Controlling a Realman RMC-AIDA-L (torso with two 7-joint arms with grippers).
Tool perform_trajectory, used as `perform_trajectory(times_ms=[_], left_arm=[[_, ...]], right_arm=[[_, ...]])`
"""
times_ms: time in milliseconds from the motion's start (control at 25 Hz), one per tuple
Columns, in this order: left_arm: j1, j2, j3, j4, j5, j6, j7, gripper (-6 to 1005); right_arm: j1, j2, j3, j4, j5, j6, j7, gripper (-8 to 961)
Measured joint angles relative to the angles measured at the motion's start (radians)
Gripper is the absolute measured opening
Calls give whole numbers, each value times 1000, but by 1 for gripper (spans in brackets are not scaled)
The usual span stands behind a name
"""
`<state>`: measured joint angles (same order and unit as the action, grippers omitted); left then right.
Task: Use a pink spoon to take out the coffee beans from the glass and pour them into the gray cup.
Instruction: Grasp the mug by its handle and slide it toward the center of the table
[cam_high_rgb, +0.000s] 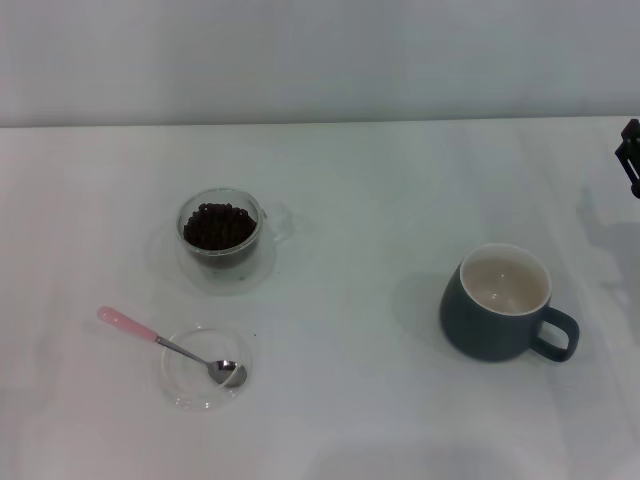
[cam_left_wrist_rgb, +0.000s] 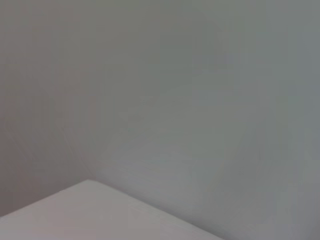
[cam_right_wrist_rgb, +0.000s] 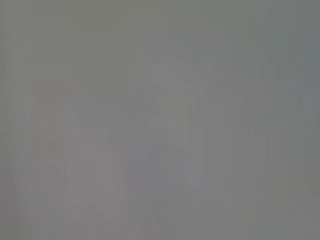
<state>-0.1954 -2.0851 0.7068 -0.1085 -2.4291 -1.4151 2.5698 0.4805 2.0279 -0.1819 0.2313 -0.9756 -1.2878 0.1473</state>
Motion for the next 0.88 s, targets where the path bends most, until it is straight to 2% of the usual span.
perform_trajectory(times_ms=[360,640,880], left_arm=[[-2,0,1,-2,2,6,6,890],[-20,2,14,12,65,-2,125,890],[-26,2,14,12,70,12,126,889]], right_arm=[[-50,0,-11,8,-23,-18,0,850],[-99,-3,-13,18,-66,-69,0,844],[-168,-11,-32,62,-158,-185,0,839]])
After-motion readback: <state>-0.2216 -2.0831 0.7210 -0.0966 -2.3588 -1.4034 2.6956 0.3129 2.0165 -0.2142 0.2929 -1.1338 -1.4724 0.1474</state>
